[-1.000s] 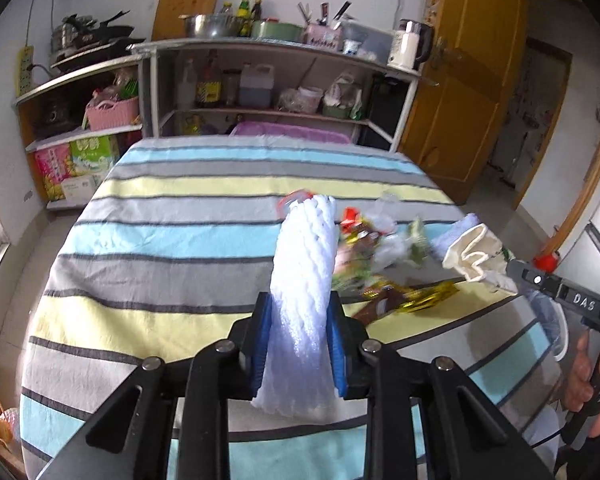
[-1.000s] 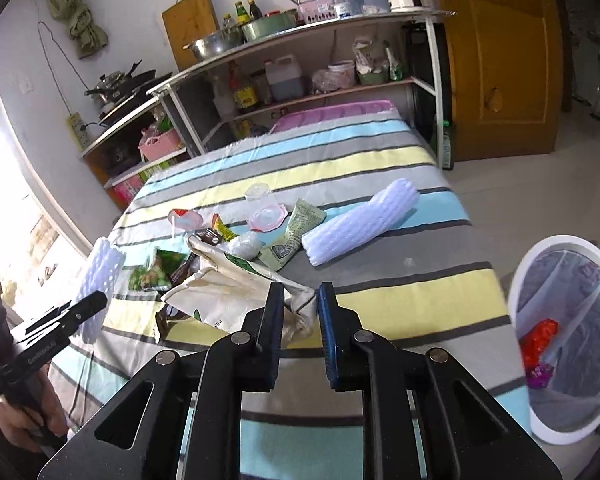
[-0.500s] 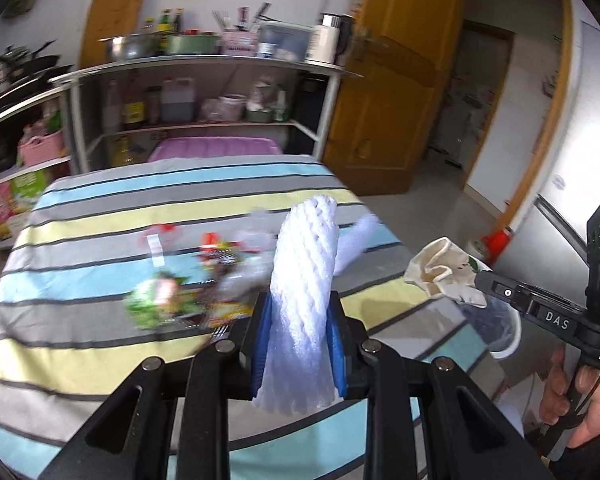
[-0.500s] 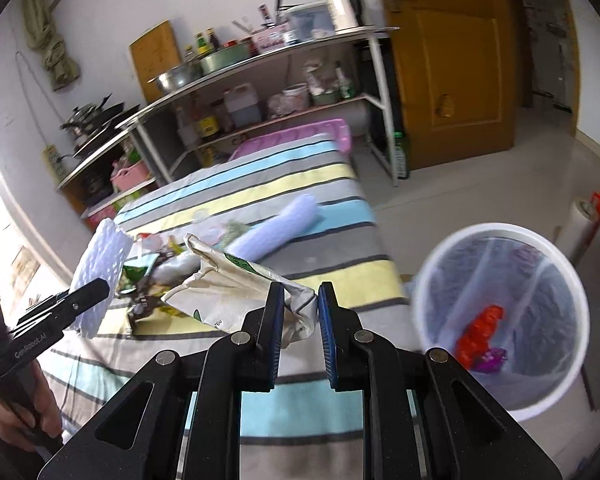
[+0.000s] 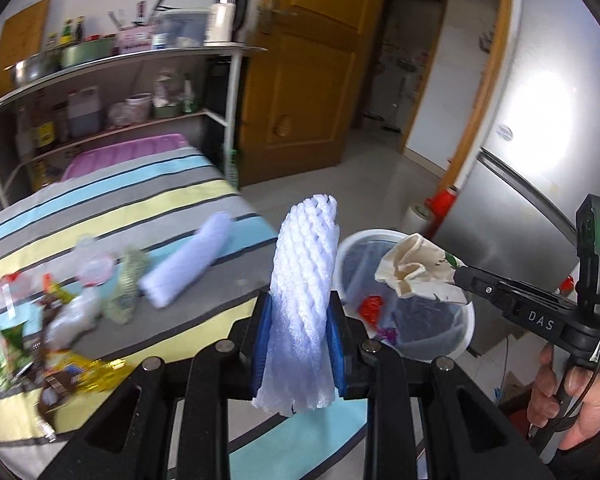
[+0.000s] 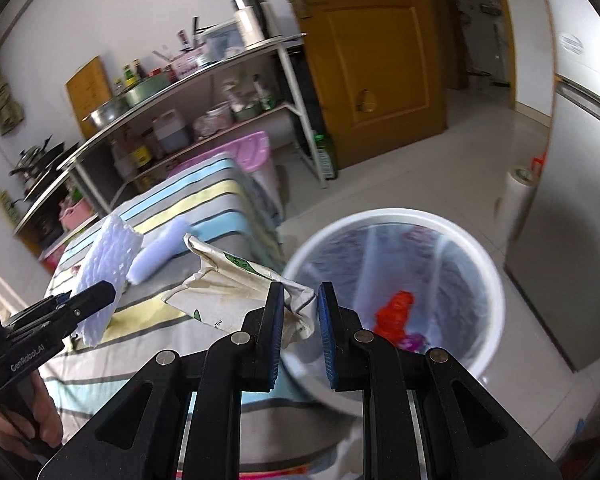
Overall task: Collect trash
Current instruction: 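Carry the foam sleeve and cloth bag over the trash bin with both tools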
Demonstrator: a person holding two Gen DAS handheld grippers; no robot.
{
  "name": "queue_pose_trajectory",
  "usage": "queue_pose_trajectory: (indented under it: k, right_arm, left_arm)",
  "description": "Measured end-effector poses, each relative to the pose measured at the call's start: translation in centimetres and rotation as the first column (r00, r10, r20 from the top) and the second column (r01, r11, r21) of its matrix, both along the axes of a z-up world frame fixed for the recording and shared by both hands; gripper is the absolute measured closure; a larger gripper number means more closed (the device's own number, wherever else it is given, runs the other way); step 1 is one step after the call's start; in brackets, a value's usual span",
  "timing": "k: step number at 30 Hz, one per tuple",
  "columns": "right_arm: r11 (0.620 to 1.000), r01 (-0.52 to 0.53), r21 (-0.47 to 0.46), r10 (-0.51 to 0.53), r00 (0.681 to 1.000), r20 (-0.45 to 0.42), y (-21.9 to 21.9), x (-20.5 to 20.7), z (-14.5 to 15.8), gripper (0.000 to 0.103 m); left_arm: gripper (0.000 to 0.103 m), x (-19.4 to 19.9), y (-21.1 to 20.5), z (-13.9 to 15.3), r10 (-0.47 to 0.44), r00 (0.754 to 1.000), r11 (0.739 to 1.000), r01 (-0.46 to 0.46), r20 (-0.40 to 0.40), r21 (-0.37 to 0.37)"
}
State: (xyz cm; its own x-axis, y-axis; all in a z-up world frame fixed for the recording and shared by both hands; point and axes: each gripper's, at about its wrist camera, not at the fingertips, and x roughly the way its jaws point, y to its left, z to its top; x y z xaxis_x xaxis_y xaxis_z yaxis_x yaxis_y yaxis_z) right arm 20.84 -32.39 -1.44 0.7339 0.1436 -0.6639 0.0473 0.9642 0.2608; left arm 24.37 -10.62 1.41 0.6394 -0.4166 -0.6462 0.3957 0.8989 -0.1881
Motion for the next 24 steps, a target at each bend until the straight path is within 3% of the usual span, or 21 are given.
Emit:
queue_pose_trajectory:
  k: [9,18,21,23,24]
  right_arm:
    - [0.995,0.101,-0.015,-0.102,0.994,-0.030,-4.7,-0.1,-1.5,0.085]
    - [0.988,0.153,-0.026,-0.155,0.984,-0.087,-7.3,0.8,-3.9,0.084]
    - [0.988,0.153,-0.020,-0.154,0.982,-0.109,-7.8,1.2,-4.7,0.084]
    - [0.988,0.153,-0.021,-0.154,0.982,-0.113,-7.9,1.3,-5.1,0.084]
    - [0.988,0.154,-0.020,-0.155,0.981,-0.114,-7.9,1.3,-5.2,0.083]
  left_arm:
    - [0.075,2.3,-6.0,-1.2,-0.105,0.994,0.994,0.106,-0.040,0.005]
    - [0.073,4.2,-9.6,-3.5,-0.150,0.984,0.988,0.151,-0.095,0.006]
    - [0.065,4.9,-10.1,-4.2,-0.143,0.982,0.989,0.145,-0.120,0.006]
    - [0.048,5.1,-10.3,-4.5,-0.141,0.981,0.990,0.142,-0.133,-0.004]
    - [0.046,5.2,-10.3,-4.6,-0.140,0.981,0.990,0.140,-0.137,-0.011]
